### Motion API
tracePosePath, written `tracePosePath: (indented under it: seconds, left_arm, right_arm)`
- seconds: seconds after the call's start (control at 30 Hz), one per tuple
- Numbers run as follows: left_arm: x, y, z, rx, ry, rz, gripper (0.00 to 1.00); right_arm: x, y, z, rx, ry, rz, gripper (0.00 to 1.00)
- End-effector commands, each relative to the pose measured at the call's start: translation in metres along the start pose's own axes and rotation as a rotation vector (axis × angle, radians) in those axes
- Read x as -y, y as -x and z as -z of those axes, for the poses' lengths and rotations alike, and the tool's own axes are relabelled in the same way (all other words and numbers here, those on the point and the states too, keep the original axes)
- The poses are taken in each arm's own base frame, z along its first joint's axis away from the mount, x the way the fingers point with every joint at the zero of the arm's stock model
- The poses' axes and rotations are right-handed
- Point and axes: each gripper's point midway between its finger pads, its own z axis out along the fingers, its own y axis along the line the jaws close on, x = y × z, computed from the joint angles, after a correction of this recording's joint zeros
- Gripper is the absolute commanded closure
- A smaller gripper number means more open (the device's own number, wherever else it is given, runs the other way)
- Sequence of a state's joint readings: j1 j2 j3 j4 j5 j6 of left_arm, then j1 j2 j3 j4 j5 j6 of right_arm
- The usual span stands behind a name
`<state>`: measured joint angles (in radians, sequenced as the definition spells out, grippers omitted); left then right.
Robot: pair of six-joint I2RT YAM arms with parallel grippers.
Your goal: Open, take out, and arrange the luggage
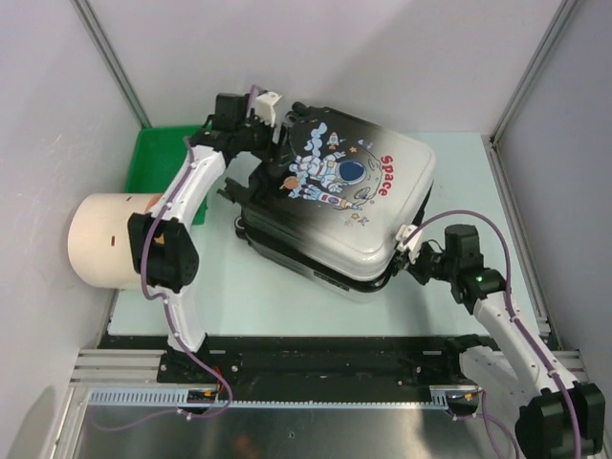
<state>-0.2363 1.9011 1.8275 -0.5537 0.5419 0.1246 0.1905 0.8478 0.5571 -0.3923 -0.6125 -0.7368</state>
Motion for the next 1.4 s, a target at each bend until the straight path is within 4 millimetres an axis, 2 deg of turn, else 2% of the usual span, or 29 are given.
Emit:
tracePosePath:
  seconds: [0.0,0.03,0.07,0.13,0.17,0.2,0.23,0.27,0.3,0.37,0.4,0.47,0.5,0.57,0.7,0.93,1.17,1.37]
  left_arm:
    - [0.080,0.027,-0.020,0.022,-0.185,-0.158,0.12]
    - [0.076,0.036,-0.012,0.043,-0.163,-0.147,0.10]
    - [0.076,0.051,0.009,0.084,-0.138,-0.156,0.09]
    - [0.059,0.050,0.030,0.092,-0.045,-0.125,0.09]
    - [0.057,0.062,0.062,0.139,0.008,-0.129,0.08]
    - [0.050,0.044,0.065,0.109,0.040,-0.065,0.07]
    - [0.044,0.041,0.079,0.118,0.083,-0.020,0.07]
    - [0.037,0.041,0.102,0.147,0.119,0.036,0.06]
    - [0.035,0.020,0.105,0.124,0.128,0.180,0.05]
    - [0.015,0.003,0.121,0.138,0.245,0.342,0.01]
    - [0.018,-0.007,0.133,0.162,0.272,0.438,0.00]
    - [0.000,-0.019,0.151,0.213,0.437,0.550,0.00]
    - [0.003,-0.025,0.159,0.241,0.460,0.612,0.00]
    - [-0.004,-0.030,0.169,0.277,0.531,0.659,0.00]
    - [-0.015,-0.039,0.165,0.296,0.569,0.794,0.00]
    - [-0.037,-0.061,0.125,0.217,0.562,0.976,0.00]
    - [-0.057,-0.047,0.098,0.200,0.537,1.000,0.05]
    - [-0.069,-0.042,0.086,0.194,0.524,1.021,0.08]
  right_arm:
    - [-0.028,0.016,-0.013,0.025,0.048,-0.083,1.00]
    - [-0.027,0.016,-0.014,0.016,0.029,-0.101,1.00]
    - [-0.020,0.012,-0.016,-0.006,-0.013,-0.110,1.00]
    - [-0.012,0.013,-0.016,-0.007,-0.055,-0.122,1.00]
    - [-0.007,0.011,-0.016,-0.017,-0.082,-0.123,1.00]
    - [-0.004,0.011,-0.016,-0.018,-0.095,-0.125,1.00]
    - [-0.002,0.012,-0.016,-0.013,-0.106,-0.137,1.00]
    - [-0.001,0.014,-0.016,-0.004,-0.106,-0.138,1.00]
    - [-0.001,0.015,-0.016,0.003,-0.104,-0.143,1.00]
    - [-0.003,0.021,-0.018,0.027,-0.090,-0.148,1.00]
    - [-0.004,0.023,-0.019,0.033,-0.084,-0.147,1.00]
    - [-0.003,0.026,-0.021,0.044,-0.085,-0.138,1.00]
    - [-0.003,0.026,-0.022,0.045,-0.086,-0.136,1.00]
    - [-0.002,0.029,-0.023,0.055,-0.089,-0.126,1.00]
    - [-0.002,0.033,-0.024,0.065,-0.084,-0.119,1.00]
    - [-0.002,0.035,-0.023,0.069,-0.085,-0.102,1.00]
    - [-0.003,0.040,-0.025,0.086,-0.074,-0.088,1.00]
    - [-0.003,0.043,-0.027,0.091,-0.068,-0.078,1.00]
